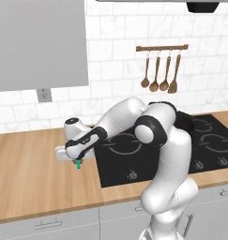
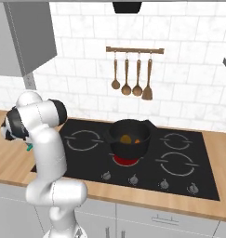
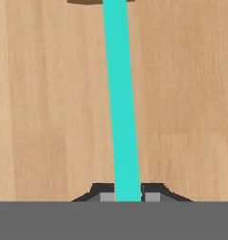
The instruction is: Put the avocado and carrot in the pot. Retrieve the spatula and lightly stir the vegetables in the pot.
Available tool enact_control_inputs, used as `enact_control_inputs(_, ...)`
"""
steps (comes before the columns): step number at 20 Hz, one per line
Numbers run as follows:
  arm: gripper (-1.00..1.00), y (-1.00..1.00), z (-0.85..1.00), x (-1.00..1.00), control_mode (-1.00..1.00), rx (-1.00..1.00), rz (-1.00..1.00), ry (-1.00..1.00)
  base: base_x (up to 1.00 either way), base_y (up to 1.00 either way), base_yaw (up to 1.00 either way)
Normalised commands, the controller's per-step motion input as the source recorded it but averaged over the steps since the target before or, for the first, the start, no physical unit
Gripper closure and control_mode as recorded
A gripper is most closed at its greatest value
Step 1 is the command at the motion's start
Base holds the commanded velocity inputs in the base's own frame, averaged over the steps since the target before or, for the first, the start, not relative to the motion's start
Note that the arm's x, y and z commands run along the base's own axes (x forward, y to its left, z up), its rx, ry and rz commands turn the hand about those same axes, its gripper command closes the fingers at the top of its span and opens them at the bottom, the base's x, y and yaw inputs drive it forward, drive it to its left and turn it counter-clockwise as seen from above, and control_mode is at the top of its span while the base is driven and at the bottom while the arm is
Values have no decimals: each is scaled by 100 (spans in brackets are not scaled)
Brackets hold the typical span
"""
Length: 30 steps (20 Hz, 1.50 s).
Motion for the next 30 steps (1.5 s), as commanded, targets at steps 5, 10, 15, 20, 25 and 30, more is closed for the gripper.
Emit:
enact_control_inputs(5,100,-39,-79,0,-100,2,0,0,0,0,0)
enact_control_inputs(10,100,-22,17,-2,-100,1,0,0,0,0,0)
enact_control_inputs(15,100,-45,55,-2,-100,0,0,0,0,0,0)
enact_control_inputs(20,100,-58,35,-7,-100,0,1,-1,0,0,0)
enact_control_inputs(25,100,-66,17,-5,-100,0,4,-3,0,0,0)
enact_control_inputs(30,100,-72,32,0,-100,0,7,-2,0,0,0)
